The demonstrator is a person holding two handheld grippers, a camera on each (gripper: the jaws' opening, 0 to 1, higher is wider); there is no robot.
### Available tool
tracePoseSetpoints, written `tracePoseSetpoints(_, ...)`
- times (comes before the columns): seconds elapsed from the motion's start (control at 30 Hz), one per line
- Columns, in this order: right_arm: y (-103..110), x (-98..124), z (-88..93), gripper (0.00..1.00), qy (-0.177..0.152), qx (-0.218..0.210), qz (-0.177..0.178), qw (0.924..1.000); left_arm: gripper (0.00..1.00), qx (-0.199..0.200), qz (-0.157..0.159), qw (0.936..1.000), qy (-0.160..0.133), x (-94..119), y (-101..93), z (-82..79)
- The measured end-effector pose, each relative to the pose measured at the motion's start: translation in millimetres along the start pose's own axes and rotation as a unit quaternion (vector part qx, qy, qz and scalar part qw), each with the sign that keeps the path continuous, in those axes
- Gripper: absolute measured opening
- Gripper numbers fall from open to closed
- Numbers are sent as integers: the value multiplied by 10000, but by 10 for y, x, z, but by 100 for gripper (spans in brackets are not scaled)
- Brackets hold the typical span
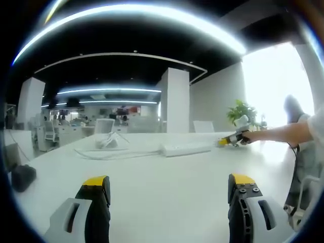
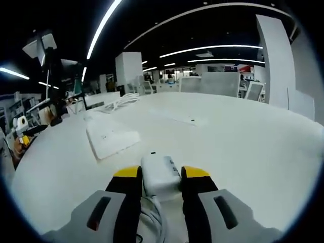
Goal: Straighten the power strip on the desk, plug the charger into it
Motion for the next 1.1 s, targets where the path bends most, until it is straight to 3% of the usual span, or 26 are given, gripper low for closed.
tracePoseSetpoints(0.37,-39,5,-32,26,302,8,309,9991,99,-13,-25,10000,5,23,3,3)
tracePoseSetpoints(0.57,-43,20,-32,26,250,171,575,9979,99,-13,-39,10000,-3,22,14,-10)
tracePoseSetpoints(0.67,-10,33,-61,25,315,328,665,9967,99,-33,-29,10000,-16,19,8,-24)
tracePoseSetpoints(0.73,3,60,-114,25,379,758,803,9932,99,-36,-27,10000,-24,20,5,-31)
tracePoseSetpoints(0.87,78,90,-197,25,502,1168,889,9879,99,-30,-19,10000,-31,19,-7,-34)
tracePoseSetpoints(1.1,205,137,-245,25,515,1420,974,9837,99,-27,38,10000,-64,33,-46,-53)
Point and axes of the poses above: the point that each gripper's makers call its tool centre point, and the gripper's own axes: x roughly backward along the fingers, y roughly to its left, z roughly out of its underside, the point moved 8 cm from there along x, roughly backward along the fingers, and after that the axes turned 7 degrees about -x, right-handed, at the moved point
